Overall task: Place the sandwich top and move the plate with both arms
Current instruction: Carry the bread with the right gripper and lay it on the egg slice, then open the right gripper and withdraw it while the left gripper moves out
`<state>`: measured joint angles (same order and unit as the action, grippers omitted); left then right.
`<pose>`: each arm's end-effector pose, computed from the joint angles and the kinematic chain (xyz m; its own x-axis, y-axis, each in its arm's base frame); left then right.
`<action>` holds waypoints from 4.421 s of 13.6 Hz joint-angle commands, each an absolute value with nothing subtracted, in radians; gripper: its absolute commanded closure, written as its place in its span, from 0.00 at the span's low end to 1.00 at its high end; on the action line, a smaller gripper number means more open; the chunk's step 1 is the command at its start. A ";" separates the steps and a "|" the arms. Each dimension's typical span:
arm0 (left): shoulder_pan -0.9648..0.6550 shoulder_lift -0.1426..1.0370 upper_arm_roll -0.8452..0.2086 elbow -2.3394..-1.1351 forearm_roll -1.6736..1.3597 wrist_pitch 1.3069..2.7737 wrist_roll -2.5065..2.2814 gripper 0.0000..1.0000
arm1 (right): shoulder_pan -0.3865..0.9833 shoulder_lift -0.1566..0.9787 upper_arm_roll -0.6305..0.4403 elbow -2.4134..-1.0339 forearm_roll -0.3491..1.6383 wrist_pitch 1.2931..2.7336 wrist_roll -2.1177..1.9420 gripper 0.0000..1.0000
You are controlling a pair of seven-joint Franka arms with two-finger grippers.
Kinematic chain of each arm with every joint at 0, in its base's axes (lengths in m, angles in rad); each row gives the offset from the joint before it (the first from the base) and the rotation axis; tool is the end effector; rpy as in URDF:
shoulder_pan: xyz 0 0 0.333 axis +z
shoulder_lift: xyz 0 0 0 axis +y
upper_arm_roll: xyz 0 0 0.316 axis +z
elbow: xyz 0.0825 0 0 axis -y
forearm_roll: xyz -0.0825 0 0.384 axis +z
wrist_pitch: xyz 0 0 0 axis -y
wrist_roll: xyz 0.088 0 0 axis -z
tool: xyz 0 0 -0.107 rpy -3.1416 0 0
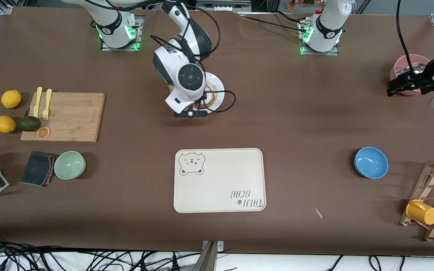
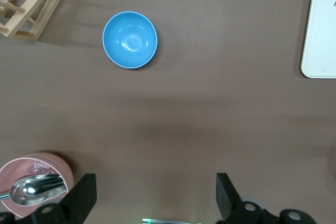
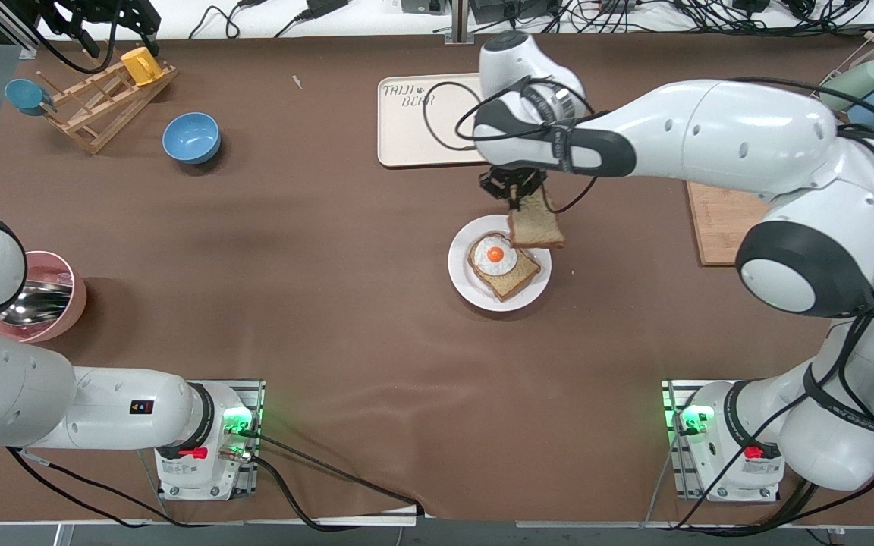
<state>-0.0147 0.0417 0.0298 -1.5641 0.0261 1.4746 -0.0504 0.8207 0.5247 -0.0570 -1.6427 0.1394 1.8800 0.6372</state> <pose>0.5554 0.0110 0.5968 0.9893 0.0679 -0.1292 0.0641 -0.9974 -0.0339 0.4583 0.4585 0.2909 0.9587 0.0515 -0.2798 0.0822 -0.9917 0.0992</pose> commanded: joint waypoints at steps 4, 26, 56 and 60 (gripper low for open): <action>-0.018 0.038 0.031 -1.563 0.045 1.480 -0.041 0.00 | 0.934 0.604 -0.072 -1.600 0.149 1.947 0.719 1.00; -0.020 0.046 0.031 -1.563 0.044 1.493 -0.041 0.00 | 0.939 0.489 -0.314 -1.546 0.164 1.795 0.513 0.00; -0.025 -0.083 0.012 -2.048 -0.009 1.962 -0.054 0.00 | 0.091 0.006 -0.051 -1.762 0.017 1.723 -0.025 0.00; -0.026 -0.092 -0.003 -2.104 -0.107 1.996 -0.055 0.00 | -0.011 -0.029 0.040 -1.779 0.023 1.710 -0.014 0.00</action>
<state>-0.0250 -0.0520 0.0097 -2.0510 -0.0500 1.9692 -0.0526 0.0486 0.0188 -0.0082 -1.7373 0.0309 1.6955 -0.0183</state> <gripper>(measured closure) 0.000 0.000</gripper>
